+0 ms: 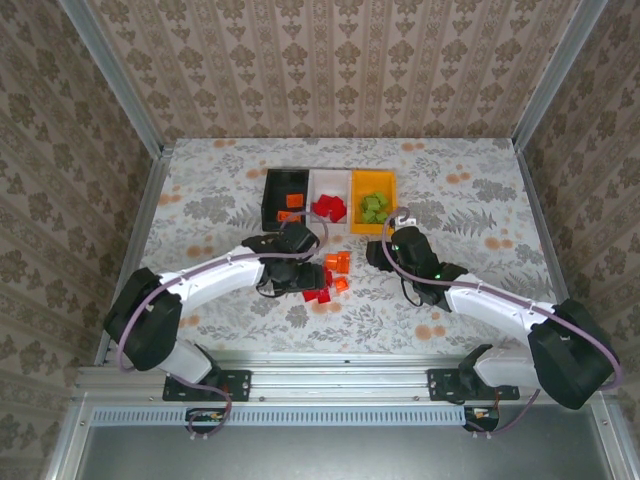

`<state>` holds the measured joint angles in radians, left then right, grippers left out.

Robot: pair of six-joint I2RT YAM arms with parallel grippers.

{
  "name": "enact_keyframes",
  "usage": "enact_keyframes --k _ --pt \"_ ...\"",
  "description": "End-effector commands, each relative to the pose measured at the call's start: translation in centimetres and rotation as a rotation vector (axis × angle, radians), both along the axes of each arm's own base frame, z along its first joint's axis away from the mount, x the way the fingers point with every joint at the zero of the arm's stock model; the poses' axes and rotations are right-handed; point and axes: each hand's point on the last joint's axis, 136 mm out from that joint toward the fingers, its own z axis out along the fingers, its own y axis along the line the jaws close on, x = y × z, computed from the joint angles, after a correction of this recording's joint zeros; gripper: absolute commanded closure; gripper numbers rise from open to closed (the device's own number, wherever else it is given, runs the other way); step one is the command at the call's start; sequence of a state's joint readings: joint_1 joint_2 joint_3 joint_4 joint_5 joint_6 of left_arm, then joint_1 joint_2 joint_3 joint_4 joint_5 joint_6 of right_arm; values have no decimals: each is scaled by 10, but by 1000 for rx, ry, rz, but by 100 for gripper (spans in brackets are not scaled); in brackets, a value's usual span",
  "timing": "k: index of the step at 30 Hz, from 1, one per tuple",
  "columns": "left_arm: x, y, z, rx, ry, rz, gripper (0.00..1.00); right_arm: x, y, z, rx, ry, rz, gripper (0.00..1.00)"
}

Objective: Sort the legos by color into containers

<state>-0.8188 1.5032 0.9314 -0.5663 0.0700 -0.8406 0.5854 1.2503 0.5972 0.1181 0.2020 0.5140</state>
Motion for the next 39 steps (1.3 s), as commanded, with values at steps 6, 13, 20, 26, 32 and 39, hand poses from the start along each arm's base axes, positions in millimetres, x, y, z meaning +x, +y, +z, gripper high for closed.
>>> enact_keyframes --k 6,13,20,26,32,39 --pt "13 -6 -13 -35 -34 105 34 0 2 -1 12 -3 1 43" --pt "6 3 -33 5 0 141 38 -1 1 1 15 -6 1 43" --pt "-1 11 -37 4 -7 151 43 -1 3 1 19 -6 6 43" --pt "7 10 -46 31 -27 119 50 -1 2 1 17 -6 4 43" --pt "22 9 -48 80 -37 79 64 -1 2 1 13 -6 5 44" --pt "40 17 5 110 -134 42 69 -1 2 1 13 -8 2 43"
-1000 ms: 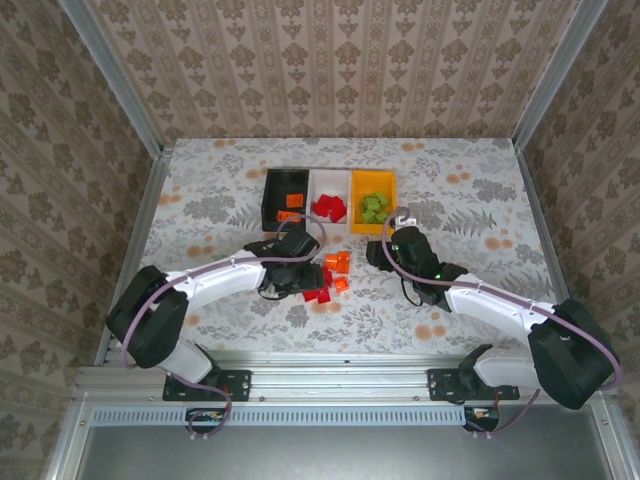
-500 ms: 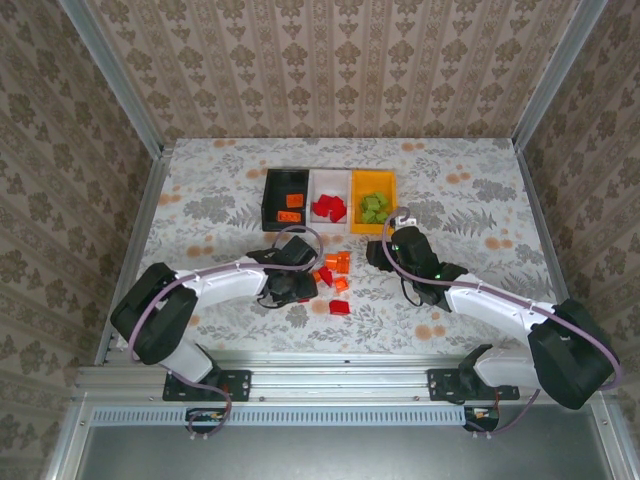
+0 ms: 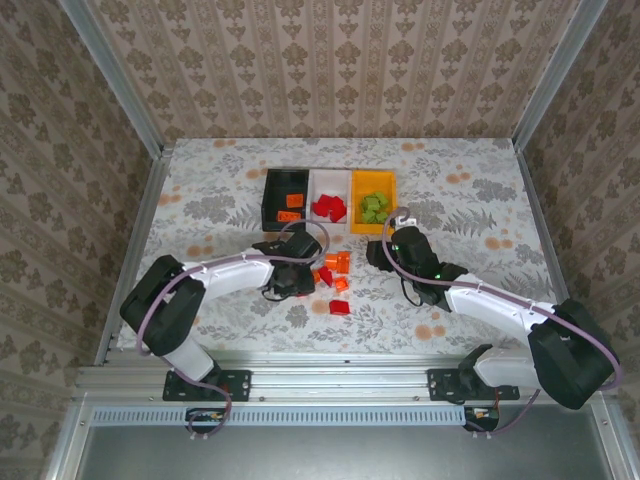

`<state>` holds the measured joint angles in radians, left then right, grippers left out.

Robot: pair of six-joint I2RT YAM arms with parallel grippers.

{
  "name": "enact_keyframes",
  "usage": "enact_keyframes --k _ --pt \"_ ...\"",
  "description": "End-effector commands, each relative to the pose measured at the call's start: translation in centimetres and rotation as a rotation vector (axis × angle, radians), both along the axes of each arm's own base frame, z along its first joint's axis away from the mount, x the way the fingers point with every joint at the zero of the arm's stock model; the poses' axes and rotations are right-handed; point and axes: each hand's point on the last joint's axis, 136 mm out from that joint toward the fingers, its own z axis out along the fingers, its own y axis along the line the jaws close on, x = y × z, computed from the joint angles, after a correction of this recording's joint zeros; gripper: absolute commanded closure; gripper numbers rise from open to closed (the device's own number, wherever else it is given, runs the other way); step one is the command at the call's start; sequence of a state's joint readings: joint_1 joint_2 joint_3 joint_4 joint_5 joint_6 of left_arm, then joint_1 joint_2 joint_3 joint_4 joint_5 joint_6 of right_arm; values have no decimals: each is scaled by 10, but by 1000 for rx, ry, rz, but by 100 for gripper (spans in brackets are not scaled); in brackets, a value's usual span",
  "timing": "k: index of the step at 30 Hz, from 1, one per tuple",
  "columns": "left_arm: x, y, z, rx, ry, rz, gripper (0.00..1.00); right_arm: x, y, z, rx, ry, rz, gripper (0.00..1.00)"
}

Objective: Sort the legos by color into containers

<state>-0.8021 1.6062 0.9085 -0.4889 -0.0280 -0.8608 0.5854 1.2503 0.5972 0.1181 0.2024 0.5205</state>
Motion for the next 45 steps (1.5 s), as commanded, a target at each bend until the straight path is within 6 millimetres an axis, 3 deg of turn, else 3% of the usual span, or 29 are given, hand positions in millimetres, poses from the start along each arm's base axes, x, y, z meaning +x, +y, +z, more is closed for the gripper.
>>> enact_keyframes --k 1,4,7,10,12,19,25,31,36,40,43,45 --pt "30 10 53 25 -130 -32 69 0 2 0 8 -7 8 43" --pt "69 30 90 10 -186 4 69 0 3 -1 9 -4 8 43" --pt "111 35 117 -51 -208 28 70 0 3 -1 6 -4 7 44" --pt "140 22 136 -87 -246 0 70 0 0 0 -2 -9 0 43" --pt "155 3 142 -145 -256 -39 70 0 0 1 -2 -14 -2 44" --pt "195 -77 131 -272 -201 -198 70 0 -1 2 -5 -15 -3 44" --pt "218 -94 103 -224 -156 -199 64 -1 -5 6 -9 -28 -11 43" --pt "217 -99 103 -228 -149 -206 44 -2 -5 8 -5 -32 -9 43" --pt "205 -101 142 -234 -216 -240 27 -2 -2 5 1 -23 -1 43" --pt "175 -90 163 -233 -257 -240 24 -1 -1 4 0 -18 1 43" --pt "139 -82 148 -247 -224 -224 24 -1 0 3 2 -18 1 43" --pt "113 -79 126 -223 -183 -232 26 -1 -1 3 2 -17 -2 43"
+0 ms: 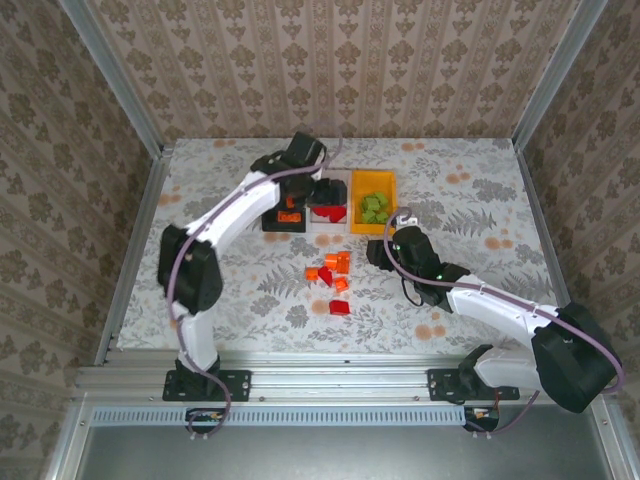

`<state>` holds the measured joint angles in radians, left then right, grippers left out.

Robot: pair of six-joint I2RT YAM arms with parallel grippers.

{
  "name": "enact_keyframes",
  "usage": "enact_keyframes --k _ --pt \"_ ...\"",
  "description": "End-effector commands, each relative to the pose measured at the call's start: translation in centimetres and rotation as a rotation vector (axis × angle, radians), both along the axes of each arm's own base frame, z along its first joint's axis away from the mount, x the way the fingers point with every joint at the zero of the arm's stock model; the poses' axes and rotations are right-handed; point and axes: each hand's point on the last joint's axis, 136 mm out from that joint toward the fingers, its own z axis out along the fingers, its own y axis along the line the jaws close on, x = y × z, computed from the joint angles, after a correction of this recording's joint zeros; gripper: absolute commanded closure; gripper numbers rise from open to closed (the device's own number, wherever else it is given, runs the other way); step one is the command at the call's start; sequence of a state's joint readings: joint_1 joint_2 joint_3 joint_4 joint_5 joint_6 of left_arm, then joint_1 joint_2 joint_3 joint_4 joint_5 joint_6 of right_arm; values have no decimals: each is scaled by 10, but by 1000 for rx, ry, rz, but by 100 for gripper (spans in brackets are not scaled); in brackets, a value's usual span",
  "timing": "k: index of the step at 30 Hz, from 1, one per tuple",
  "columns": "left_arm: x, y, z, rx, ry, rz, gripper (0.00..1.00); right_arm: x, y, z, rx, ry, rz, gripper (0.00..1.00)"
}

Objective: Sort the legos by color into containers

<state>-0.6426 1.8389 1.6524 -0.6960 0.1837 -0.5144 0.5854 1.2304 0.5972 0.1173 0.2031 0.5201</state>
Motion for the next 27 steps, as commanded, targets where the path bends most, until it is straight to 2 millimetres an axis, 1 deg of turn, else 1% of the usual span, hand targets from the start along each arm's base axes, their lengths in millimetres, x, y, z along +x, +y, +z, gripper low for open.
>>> enact_keyframes --k 1,3,4,7,10,16,21,27 --pt "-32 2 -36 44 54 8 27 0 0 -5 -9 3 -2 43" --pt "-51 -2 -56 76 85 -22 31 0 2 -6 -5 8 4 43" --pt "-57 -2 -67 100 102 -25 33 0 3 -6 -3 10 6 43" --pt "-70 -7 -93 143 143 -49 37 0 3 -6 -2 10 7 43" --pt "-76 -11 -113 154 178 -53 38 -1 0 -4 -4 1 1 42" --pt "-74 -7 -135 196 191 -28 42 -1 0 -2 -1 -3 3 43" --pt "-67 -3 -142 200 185 -7 46 -2 1 -2 2 0 7 43" --pt "-63 9 -150 215 209 18 52 -2 1 -1 2 -2 6 42"
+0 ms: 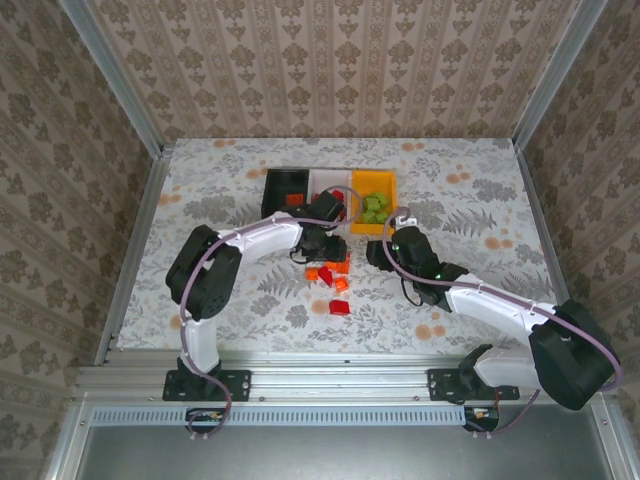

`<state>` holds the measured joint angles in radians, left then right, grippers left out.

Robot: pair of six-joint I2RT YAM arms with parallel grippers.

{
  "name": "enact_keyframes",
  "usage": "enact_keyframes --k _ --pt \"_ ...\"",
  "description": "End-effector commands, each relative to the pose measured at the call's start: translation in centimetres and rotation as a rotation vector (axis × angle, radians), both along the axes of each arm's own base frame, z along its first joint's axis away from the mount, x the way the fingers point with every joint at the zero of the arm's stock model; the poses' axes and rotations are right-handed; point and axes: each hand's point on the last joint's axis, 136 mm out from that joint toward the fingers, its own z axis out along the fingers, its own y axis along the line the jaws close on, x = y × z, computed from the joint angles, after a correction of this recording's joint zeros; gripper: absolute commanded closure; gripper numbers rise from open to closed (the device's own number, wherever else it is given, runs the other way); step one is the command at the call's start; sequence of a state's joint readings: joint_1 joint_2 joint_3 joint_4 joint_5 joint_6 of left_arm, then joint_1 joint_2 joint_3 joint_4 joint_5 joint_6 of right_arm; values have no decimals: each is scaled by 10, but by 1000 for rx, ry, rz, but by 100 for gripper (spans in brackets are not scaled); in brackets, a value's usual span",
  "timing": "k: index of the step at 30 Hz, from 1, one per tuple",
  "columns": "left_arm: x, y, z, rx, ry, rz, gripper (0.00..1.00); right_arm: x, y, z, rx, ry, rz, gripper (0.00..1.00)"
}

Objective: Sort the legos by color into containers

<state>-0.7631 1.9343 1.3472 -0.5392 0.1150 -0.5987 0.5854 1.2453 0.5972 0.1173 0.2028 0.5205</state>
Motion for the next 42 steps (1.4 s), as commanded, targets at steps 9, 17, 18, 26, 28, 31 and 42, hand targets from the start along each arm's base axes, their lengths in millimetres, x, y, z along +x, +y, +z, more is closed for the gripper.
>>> enact_keyframes --k 9,17,18,26,28,31,42 --pt "-3 33 -17 74 19 53 54 -2 1 3 12 -13 8 43" --pt "10 40 -20 75 7 60 68 -2 1 2 10 -11 8 43" --pt "12 40 -20 73 6 58 70 -2 1 3 11 -12 8 43" --pt "15 46 35 47 -80 32 73 -2 1 3 11 -12 7 43" --pt "25 59 66 24 -148 47 73 -2 1 3 12 -12 9 43" --pt "51 94 98 20 -216 137 73 -2 1 2 11 -12 8 43" --pt "148 110 85 36 -139 217 76 0 -2 0 -13 -14 -5 43"
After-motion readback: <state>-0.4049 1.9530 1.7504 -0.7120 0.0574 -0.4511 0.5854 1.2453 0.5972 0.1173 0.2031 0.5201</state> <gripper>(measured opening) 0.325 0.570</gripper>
